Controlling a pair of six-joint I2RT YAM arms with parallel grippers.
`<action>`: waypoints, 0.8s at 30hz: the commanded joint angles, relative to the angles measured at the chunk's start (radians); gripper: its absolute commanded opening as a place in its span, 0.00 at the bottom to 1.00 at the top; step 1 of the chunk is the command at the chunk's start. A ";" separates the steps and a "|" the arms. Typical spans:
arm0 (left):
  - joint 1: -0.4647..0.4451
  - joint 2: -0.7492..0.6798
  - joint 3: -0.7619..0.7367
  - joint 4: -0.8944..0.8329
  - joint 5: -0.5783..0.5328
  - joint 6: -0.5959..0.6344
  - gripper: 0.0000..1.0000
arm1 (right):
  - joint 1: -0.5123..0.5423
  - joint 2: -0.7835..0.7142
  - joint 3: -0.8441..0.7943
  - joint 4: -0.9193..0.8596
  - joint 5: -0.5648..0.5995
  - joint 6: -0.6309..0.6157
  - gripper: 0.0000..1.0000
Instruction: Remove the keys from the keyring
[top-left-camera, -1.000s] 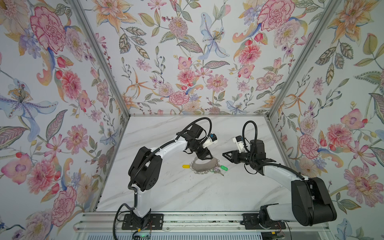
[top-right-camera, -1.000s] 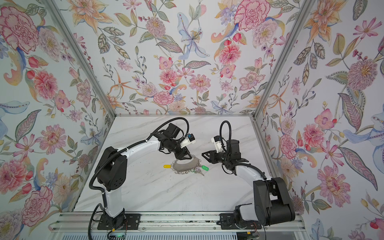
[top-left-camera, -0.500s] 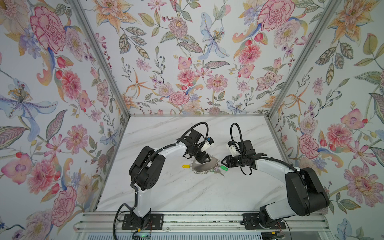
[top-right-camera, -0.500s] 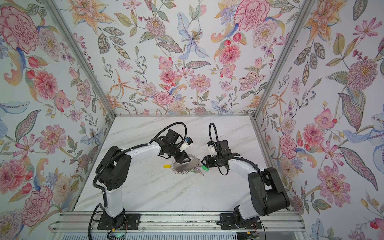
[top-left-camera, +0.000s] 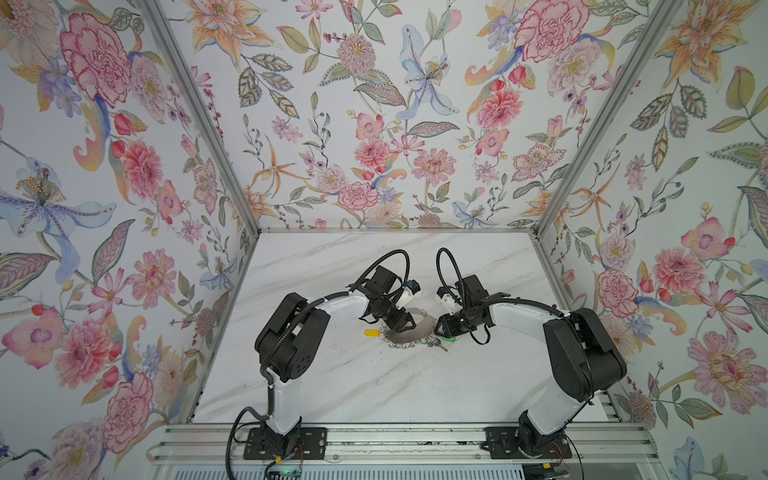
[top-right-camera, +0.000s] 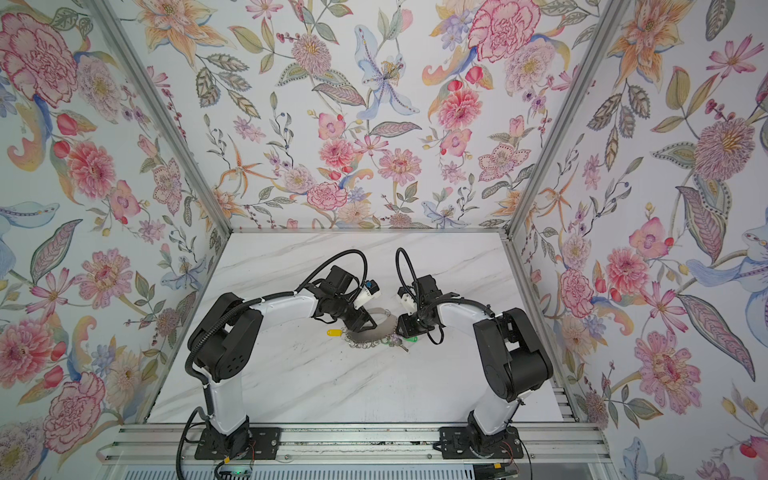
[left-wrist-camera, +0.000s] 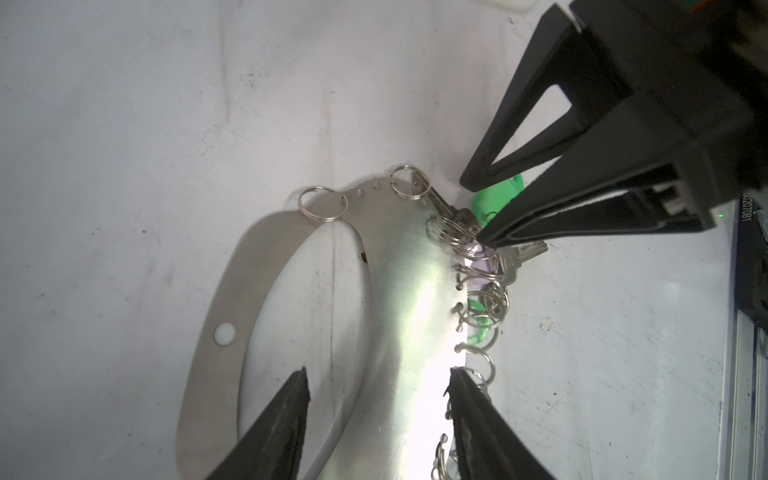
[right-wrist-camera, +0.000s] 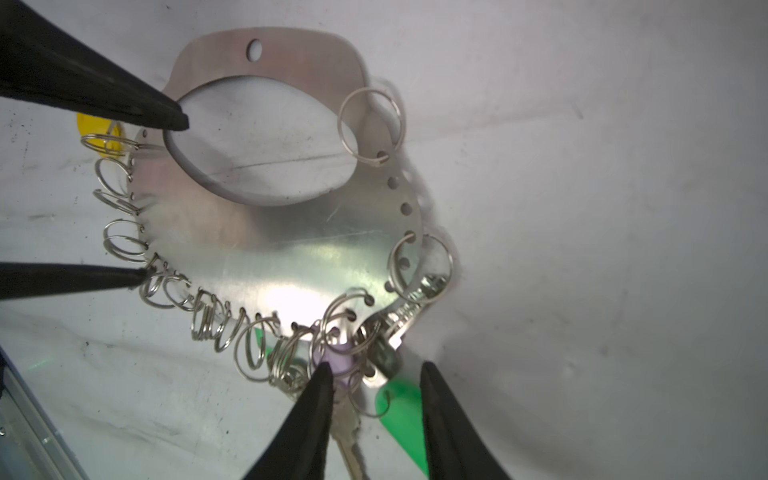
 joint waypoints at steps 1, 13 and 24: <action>0.014 -0.042 -0.025 0.035 0.001 -0.014 0.58 | 0.017 -0.002 0.015 -0.037 0.033 -0.040 0.37; 0.020 -0.051 -0.053 0.068 0.017 -0.019 0.58 | 0.043 -0.021 0.033 -0.090 0.003 -0.035 0.27; 0.021 -0.067 -0.067 0.080 0.021 -0.020 0.58 | 0.052 -0.037 0.028 -0.108 -0.003 -0.038 0.25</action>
